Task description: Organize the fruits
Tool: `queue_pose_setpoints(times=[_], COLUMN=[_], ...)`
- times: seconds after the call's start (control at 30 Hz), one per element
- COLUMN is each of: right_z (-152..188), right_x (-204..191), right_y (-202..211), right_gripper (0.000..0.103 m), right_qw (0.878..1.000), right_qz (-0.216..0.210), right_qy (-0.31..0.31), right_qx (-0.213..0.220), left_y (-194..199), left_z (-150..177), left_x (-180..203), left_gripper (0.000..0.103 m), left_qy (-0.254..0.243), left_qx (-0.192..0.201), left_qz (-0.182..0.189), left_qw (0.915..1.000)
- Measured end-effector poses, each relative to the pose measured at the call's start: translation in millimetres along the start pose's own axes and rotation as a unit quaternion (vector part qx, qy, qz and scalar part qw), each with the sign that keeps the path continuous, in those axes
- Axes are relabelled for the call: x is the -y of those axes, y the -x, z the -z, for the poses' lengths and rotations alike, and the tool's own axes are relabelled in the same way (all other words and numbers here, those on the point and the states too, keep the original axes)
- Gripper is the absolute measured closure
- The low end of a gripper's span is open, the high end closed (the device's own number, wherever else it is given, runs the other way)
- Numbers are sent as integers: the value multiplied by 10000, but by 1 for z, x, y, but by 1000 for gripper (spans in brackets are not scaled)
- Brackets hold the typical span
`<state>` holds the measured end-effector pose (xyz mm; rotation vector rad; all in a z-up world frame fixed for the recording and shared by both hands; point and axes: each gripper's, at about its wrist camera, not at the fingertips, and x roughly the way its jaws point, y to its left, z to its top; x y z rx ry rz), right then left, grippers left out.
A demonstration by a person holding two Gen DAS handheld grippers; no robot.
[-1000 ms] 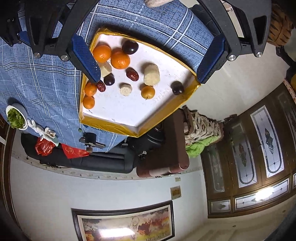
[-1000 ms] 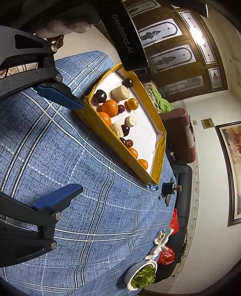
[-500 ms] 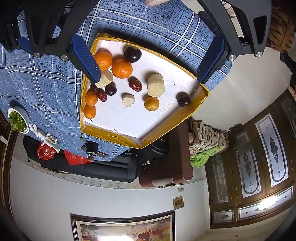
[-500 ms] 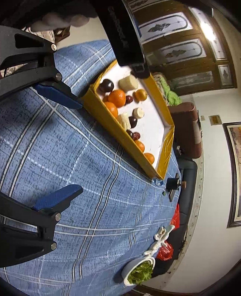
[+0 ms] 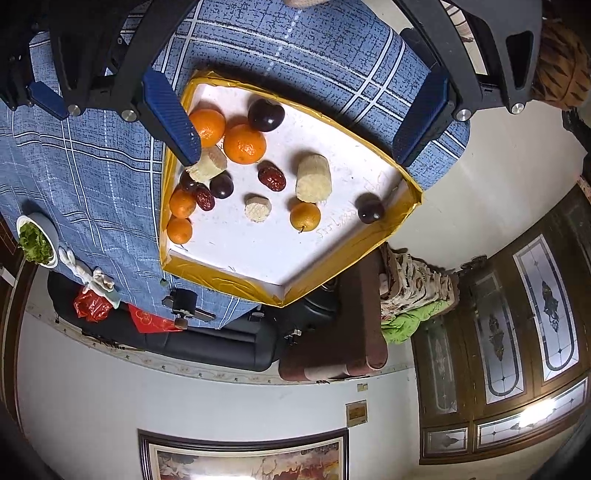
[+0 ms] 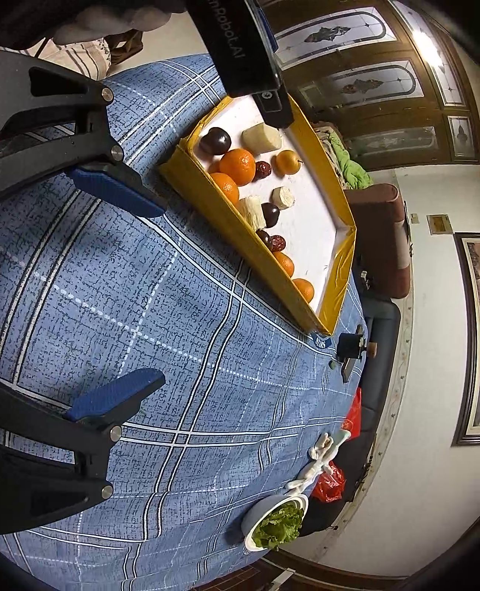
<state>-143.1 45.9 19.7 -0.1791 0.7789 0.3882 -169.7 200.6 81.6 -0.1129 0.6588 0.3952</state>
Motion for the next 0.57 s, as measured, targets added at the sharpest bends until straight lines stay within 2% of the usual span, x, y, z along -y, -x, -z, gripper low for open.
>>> queue_pose_setpoints(times=[0.37,0.57], right_z=[1,-2], right_x=[-2,5], right_y=[0,3], right_gripper=[15,15], right_qw=[10000,10000], right_qz=[-26,69], right_qy=[25,-30], right_qx=[-1,37], left_y=[0,18], left_z=[1,-6], left_x=[1,19], left_gripper=[0,0], left_qy=[-19,-253], left_qx=[7,218], left_qz=[31,322], left_qw=[10000,9989])
